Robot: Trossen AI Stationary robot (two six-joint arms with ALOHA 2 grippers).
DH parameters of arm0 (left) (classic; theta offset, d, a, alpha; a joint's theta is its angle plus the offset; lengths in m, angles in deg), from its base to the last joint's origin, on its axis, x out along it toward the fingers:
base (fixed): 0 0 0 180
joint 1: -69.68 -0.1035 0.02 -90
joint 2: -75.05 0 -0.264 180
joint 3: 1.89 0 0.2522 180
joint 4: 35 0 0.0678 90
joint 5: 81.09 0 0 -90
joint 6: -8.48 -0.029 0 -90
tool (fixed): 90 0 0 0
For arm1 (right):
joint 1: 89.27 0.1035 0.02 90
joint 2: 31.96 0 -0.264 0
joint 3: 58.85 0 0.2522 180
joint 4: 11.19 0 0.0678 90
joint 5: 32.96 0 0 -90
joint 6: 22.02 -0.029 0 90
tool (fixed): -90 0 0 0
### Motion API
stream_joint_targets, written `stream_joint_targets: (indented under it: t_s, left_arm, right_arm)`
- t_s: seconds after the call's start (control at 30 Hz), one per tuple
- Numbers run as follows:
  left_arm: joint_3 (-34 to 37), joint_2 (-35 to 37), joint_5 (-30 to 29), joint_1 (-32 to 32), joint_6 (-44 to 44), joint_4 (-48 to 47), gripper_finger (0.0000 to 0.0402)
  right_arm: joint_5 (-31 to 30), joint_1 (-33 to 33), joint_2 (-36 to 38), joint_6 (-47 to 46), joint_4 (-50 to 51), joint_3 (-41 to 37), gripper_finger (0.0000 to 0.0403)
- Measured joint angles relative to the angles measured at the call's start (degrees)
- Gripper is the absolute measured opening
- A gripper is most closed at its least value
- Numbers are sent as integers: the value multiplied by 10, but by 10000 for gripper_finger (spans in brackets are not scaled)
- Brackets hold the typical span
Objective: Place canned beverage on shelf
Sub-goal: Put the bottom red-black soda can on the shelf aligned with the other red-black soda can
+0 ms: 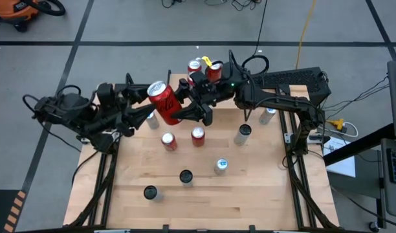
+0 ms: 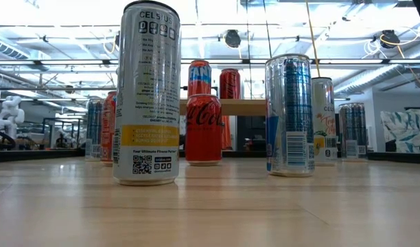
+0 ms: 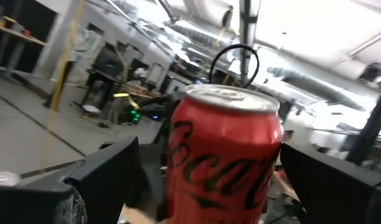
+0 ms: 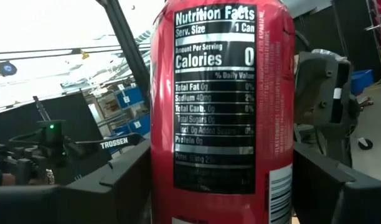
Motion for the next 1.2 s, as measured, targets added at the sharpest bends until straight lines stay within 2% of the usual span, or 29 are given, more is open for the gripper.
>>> stream_joint_targets:
  t_s: [0.2, 0.73, 0.97, 1.2]
  left_arm:
    - [0, 0, 96, -51, 26, -1, 400]
    - [0, -14, 236, -121, 51, -5, 400]
    - [0, -20, 261, -129, 60, -2, 396]
    - [0, -21, 261, -129, 59, -7, 342]
  right_arm:
    - [14, 0, 0, -8, 3, 0, 277]
    - [13, 1, 0, -20, 27, 0, 277]
    - [11, 1, 0, -20, 27, 0, 277]
    - [11, 0, 0, -18, 27, 0, 277]
